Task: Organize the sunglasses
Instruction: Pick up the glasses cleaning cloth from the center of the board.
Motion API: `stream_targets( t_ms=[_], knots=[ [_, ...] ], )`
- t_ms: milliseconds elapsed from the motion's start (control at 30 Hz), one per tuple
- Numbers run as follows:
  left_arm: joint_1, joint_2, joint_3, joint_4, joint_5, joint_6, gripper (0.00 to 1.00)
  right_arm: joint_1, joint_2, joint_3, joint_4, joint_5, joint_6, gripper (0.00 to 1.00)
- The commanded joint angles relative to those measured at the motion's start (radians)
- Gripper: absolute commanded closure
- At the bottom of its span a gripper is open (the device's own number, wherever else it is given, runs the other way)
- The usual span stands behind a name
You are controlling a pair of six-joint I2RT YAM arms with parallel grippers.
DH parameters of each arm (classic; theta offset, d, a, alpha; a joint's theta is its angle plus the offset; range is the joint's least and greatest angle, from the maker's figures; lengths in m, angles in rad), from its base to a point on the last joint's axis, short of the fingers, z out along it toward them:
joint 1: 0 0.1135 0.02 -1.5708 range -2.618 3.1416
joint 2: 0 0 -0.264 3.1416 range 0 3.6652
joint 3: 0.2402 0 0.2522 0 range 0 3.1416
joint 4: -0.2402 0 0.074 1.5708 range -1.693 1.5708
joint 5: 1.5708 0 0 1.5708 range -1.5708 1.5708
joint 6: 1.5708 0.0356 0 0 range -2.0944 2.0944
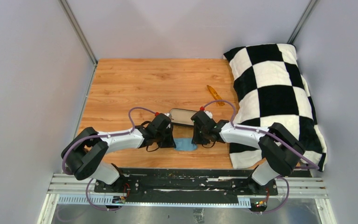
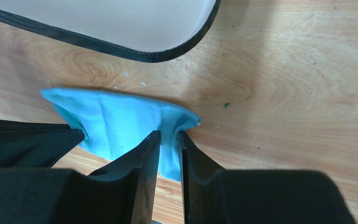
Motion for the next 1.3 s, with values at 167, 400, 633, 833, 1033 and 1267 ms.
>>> stream_targets(
  t_ms=[167, 400, 633, 833, 1033, 1267],
  knots=[
    [-0.008, 0.009, -0.016, 0.022, -0.002, 0.012, 1.0, 0.029, 0.044, -0.031, -0.211, 0.155, -0.034, 0.74],
    [-0.008, 0.021, -0.023, 0.037, 0.003, 0.003, 1.0, 0.045, 0.028, -0.03, -0.228, 0.183, -0.024, 0.73],
    [-0.008, 0.012, -0.023, 0.022, -0.003, 0.008, 1.0, 0.06, 0.062, -0.012, -0.224, 0.174, -0.031, 0.73],
    [-0.008, 0.003, -0.023, 0.017, -0.007, 0.007, 1.0, 0.063, 0.096, 0.007, -0.224, 0.163, -0.042, 0.74],
    [-0.008, 0.006, -0.018, 0.005, -0.008, 0.011, 1.0, 0.065, 0.107, 0.014, -0.224, 0.161, -0.042, 0.9],
    [-0.008, -0.011, 0.039, -0.047, -0.014, 0.049, 1.0, 0.065, 0.078, 0.061, -0.246, 0.155, -0.065, 1.0]
  ],
)
